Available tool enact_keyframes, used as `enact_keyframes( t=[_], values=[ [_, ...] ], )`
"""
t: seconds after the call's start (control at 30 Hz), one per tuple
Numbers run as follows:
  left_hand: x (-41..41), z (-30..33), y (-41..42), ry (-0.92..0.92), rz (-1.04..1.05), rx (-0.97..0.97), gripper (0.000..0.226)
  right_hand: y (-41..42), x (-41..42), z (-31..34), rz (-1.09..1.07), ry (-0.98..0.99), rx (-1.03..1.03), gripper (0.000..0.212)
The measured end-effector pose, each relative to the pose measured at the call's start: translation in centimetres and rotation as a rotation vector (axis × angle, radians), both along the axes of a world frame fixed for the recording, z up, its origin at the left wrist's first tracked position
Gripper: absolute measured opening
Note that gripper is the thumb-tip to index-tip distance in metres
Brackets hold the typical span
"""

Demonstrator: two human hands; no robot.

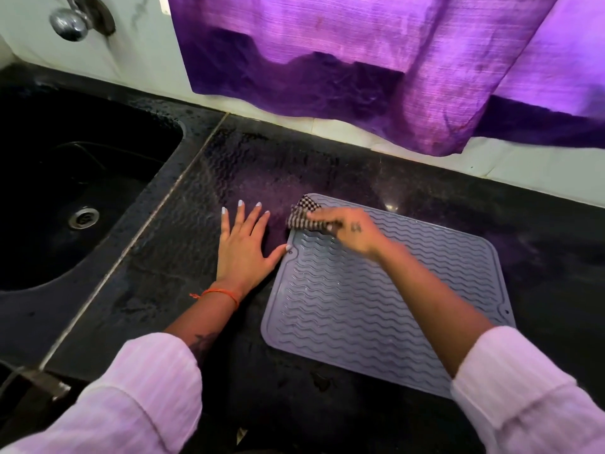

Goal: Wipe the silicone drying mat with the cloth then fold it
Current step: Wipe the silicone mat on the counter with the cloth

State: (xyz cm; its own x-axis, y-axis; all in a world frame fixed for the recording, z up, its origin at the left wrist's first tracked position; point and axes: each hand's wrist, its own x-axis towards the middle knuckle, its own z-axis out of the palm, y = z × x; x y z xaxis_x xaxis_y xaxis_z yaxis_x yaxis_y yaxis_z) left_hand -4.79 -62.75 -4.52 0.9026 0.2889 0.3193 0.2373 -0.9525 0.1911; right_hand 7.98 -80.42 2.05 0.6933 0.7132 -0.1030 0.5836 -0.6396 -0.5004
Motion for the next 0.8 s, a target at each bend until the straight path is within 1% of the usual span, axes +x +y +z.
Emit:
enact_keyframes(
  t=[0.03,0.07,0.1,0.2,0.27,0.33,0.4,0.47,0.5,0.57,0.63,0.7,0.8],
  values=[
    [0.0,0.0,0.0,-0.005,-0.003,-0.002,0.079,0.1,1.0,0.2,-0.072,0.000,0.067,0.056],
    [0.1,0.0,0.0,-0.009,-0.002,-0.006,0.079,0.4,1.7,0.2,-0.113,-0.030,0.081,0.058],
    [0.1,0.0,0.0,-0.013,0.002,-0.009,0.078,0.9,2.0,0.0,-0.106,-0.065,0.040,0.059],
    [0.1,-0.2,0.0,-0.019,0.000,-0.017,0.077,1.8,1.2,-1.6,-0.021,-0.159,-0.197,0.068],
    [0.2,-0.2,0.0,-0.025,0.008,-0.019,0.077,1.9,1.0,-2.2,-0.038,-0.172,-0.252,0.072],
    [0.2,-0.2,-0.1,-0.026,0.006,-0.023,0.076,1.7,1.6,-1.8,-0.018,-0.116,-0.205,0.070],
    [0.2,-0.2,-0.1,-0.030,0.006,-0.020,0.076,1.5,2.5,-0.8,-0.059,-0.015,-0.107,0.063],
    [0.2,-0.2,-0.1,-0.028,0.013,-0.012,0.077,1.1,2.5,-0.7,-0.150,-0.023,0.001,0.062],
    [0.2,-0.2,-0.1,-0.027,0.015,-0.011,0.077,1.1,1.9,-1.0,-0.161,-0.059,0.000,0.064],
    [0.3,-0.3,-0.1,-0.019,0.013,-0.008,0.077,1.0,-0.4,-2.2,-0.119,-0.194,-0.134,0.070],
    [0.4,-0.5,0.0,-0.015,0.014,-0.005,0.076,1.2,-1.6,-2.9,-0.107,-0.286,-0.239,0.075],
    [0.4,-0.5,-0.1,-0.018,0.015,-0.009,0.075,1.3,-1.0,-2.1,-0.077,-0.292,-0.280,0.075],
    [0.3,-0.4,-0.1,-0.025,0.017,-0.015,0.074,1.6,0.1,-0.2,-0.026,-0.219,-0.325,0.069]
  ],
)
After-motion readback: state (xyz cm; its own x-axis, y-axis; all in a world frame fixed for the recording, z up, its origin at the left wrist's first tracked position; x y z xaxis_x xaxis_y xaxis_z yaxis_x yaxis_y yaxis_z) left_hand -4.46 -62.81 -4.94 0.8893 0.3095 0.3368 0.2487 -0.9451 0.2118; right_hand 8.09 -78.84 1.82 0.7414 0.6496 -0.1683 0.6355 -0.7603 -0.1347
